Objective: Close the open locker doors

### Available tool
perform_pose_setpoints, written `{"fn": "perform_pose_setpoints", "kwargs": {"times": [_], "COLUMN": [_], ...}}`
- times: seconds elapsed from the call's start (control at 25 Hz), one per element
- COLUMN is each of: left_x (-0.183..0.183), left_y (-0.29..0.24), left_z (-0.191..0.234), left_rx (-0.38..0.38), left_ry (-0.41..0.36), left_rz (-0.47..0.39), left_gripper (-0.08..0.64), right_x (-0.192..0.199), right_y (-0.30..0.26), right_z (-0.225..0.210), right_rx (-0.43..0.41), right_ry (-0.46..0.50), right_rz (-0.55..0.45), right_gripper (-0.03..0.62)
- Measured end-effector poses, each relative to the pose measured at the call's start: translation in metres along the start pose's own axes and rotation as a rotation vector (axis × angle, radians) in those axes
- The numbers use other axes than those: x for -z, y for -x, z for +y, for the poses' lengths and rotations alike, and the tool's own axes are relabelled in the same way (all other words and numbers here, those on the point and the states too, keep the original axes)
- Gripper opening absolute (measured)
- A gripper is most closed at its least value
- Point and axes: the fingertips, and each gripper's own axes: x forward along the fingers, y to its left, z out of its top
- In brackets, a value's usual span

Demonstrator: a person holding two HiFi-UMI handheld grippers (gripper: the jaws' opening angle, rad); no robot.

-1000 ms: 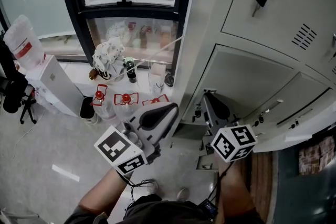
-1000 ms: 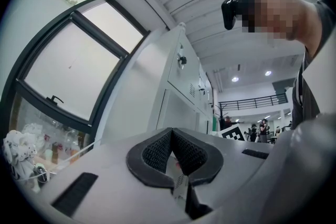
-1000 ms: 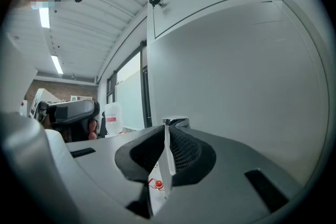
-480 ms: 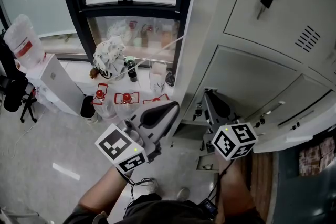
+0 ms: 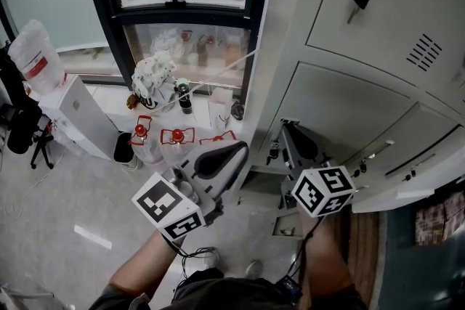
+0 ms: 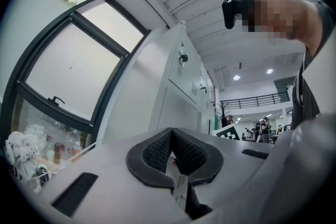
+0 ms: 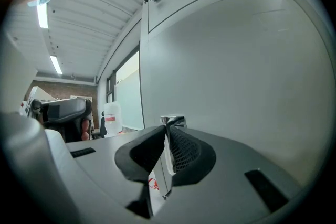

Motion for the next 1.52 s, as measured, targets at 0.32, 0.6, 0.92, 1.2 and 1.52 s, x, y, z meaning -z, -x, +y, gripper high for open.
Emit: {"fn": "perform_pose_setpoints", "kwargs": {"times": [0.32, 0.6, 0.92, 1.2, 1.52], "left_x": [-0.001, 0.003, 0.008, 0.016, 0.039], "left_y": [0.001, 0.001, -0.003, -0.015, -0.032], "left_z": [-0.007, -0.015, -0.033, -0.065, -0.114], "left_rx": [-0.007, -0.010, -0.011, -0.002, -0.009], "left_ry": [-0.007, -0.013, -0.024, -0.034, -0.048], "left_rz": [0.003, 0.014, 0.029, 0.041, 0.070], "left_gripper": [0.009, 0.009, 0.009, 0.009, 0.009], "right_x": [0.001, 0.003, -0.019, -0.039, -0.029], "right_y": [-0.001, 0.008, 0.044, 0.099, 0.157], "right_z": [-0.001, 0.003, 0.010, 0.008, -0.008], "right_rx": [-0.009, -0.024, -0.054, -0.089, -0.112], "right_ry": [-0.011, -0.024, -0.020, -0.004, -0.028], "right_rz": [0.002, 0.003, -0.047, -0.093, -0.081], "right_gripper": [0.017, 0.017, 0.017, 0.017, 0.017]}}
